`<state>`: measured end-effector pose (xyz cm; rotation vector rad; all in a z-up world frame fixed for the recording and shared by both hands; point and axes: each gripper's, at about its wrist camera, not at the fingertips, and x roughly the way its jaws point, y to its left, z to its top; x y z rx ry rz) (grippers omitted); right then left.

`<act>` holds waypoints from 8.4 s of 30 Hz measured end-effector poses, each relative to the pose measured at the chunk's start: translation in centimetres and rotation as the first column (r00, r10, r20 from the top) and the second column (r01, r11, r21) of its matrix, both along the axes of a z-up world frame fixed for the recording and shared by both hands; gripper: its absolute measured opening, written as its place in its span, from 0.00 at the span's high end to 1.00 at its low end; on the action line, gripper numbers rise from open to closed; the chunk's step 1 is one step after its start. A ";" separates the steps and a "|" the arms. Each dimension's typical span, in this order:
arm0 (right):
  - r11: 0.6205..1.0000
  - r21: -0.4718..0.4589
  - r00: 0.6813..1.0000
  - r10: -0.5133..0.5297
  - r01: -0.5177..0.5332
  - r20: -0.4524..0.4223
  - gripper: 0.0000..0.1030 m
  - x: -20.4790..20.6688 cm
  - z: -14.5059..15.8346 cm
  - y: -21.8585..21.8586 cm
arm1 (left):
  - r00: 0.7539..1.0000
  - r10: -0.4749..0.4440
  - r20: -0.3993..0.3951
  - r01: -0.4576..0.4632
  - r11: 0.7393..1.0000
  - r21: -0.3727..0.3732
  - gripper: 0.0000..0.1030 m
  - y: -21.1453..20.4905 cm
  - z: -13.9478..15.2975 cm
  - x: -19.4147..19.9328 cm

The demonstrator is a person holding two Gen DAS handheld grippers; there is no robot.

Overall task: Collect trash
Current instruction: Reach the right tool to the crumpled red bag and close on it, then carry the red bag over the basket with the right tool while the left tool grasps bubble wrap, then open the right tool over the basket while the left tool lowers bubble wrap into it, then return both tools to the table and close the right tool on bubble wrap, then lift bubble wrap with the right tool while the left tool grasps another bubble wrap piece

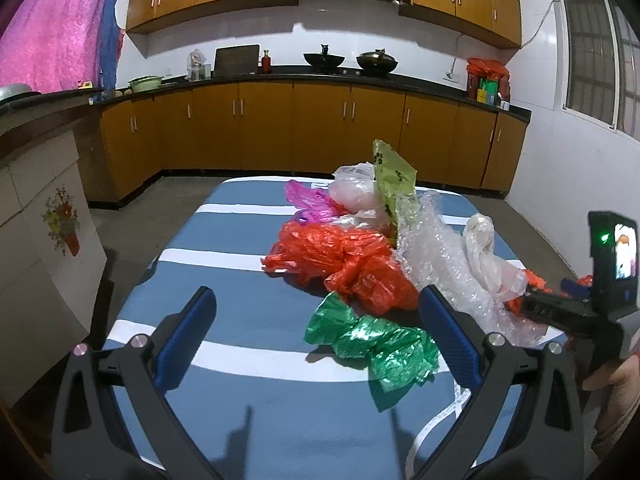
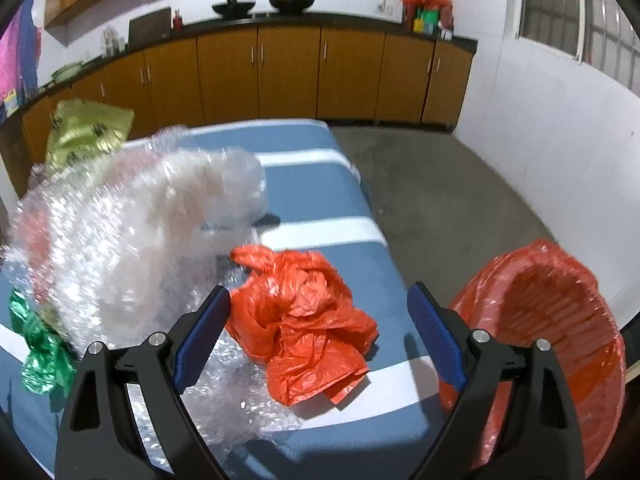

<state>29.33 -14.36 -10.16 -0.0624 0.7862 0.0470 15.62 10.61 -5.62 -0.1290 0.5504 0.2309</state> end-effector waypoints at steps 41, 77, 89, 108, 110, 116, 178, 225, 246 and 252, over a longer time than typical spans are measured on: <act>0.983 0.140 0.990 -0.125 0.115 0.069 0.56 -6.6 3.1 -11.0 | 0.938 -0.286 -0.197 0.292 0.956 0.003 0.52 -14.5 -2.7 17.0; 0.913 0.144 0.904 -0.402 0.382 0.146 0.56 -14.0 6.4 -21.1 | 0.776 -0.630 -0.030 0.622 0.772 -0.132 0.89 -24.6 3.0 8.6; 0.889 0.216 0.889 -0.437 0.404 0.138 0.56 -14.6 7.0 -23.6 | 0.682 -0.729 -0.055 0.714 0.681 -0.163 0.89 -31.8 1.5 8.1; 0.843 0.300 0.867 -0.490 0.447 0.086 0.54 -13.7 6.3 -26.6 | 0.626 -0.770 -0.125 0.747 0.638 -0.186 0.85 -35.8 -1.9 9.2; 0.842 0.312 0.871 -0.485 0.440 0.079 0.50 -13.6 6.3 -26.9 | 0.626 -0.769 -0.129 0.746 0.639 -0.188 0.82 -35.8 -2.1 9.2; 0.843 0.316 0.872 -0.482 0.435 0.085 0.38 -13.6 6.2 -26.9 | 0.632 -0.762 -0.143 0.741 0.647 -0.179 0.73 -35.5 -2.5 9.2; 0.981 0.081 0.982 0.182 -0.178 -0.048 0.60 -3.5 0.5 8.1 | 0.998 -0.064 -0.021 0.062 0.996 -0.059 0.45 3.8 0.4 1.3; 0.970 0.242 0.993 -0.027 -0.001 0.115 0.90 -8.6 6.5 -5.0 | 0.917 -0.392 -0.079 0.379 0.915 -0.137 0.97 -9.0 -0.2 10.1; 0.960 0.260 0.974 -0.154 0.108 0.164 0.90 -10.9 8.2 -11.0 | 0.837 -0.547 0.023 0.545 0.830 -0.117 0.97 -14.3 4.2 7.2; 0.956 0.257 0.969 -0.187 0.142 0.160 0.91 -11.4 8.1 -12.6 | 0.811 -0.584 0.037 0.584 0.803 -0.117 0.97 -16.1 4.6 7.1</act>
